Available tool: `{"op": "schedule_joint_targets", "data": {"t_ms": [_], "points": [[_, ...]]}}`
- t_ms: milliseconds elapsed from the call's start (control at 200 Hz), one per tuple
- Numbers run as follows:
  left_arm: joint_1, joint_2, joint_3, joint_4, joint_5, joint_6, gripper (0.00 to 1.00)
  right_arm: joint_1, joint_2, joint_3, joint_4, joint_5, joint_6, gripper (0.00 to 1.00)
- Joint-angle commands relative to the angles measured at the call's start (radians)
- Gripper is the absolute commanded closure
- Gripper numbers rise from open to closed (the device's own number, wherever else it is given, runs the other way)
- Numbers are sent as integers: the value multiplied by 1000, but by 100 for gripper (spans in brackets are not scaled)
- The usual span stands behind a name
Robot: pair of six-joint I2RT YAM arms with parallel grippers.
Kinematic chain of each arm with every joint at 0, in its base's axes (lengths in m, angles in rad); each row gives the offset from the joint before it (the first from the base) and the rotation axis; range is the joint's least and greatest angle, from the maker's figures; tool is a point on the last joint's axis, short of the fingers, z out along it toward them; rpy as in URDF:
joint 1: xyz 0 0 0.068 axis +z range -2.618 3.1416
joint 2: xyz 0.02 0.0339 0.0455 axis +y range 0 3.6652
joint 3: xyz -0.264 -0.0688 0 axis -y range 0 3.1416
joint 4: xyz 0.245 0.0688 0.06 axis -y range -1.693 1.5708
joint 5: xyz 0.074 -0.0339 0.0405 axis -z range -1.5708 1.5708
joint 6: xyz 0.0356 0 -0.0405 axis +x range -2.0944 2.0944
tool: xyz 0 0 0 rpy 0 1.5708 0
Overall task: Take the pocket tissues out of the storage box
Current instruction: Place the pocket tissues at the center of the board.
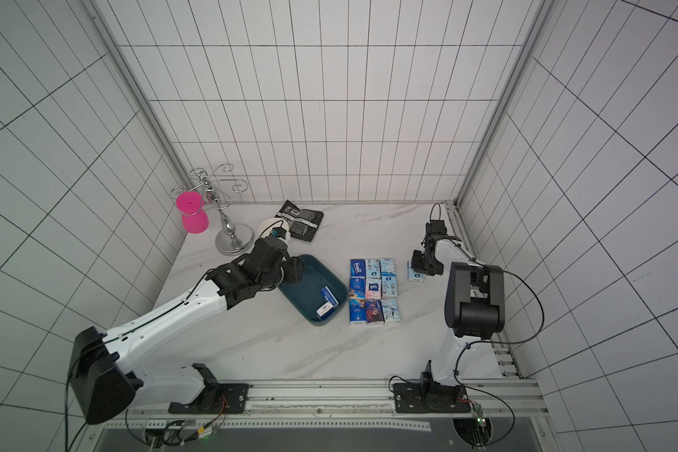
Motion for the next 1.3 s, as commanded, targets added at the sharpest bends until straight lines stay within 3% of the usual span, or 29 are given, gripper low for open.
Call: {"op": "schedule_joint_targets", "data": {"t_ms": [0, 430, 1030, 1294], "points": [[1, -18, 2, 3, -16, 11, 52, 11, 20, 23, 2, -49, -22, 78], [3, -36, -13, 9, -34, 9, 52, 109, 62, 49, 3, -37, -51, 77], [2, -46, -31, 26, -46, 7, 52, 112, 19, 58, -46, -89, -31, 76], [4, -42, -34, 31, -51, 8, 52, 109, -56, 67, -63, -36, -11, 70]]}}
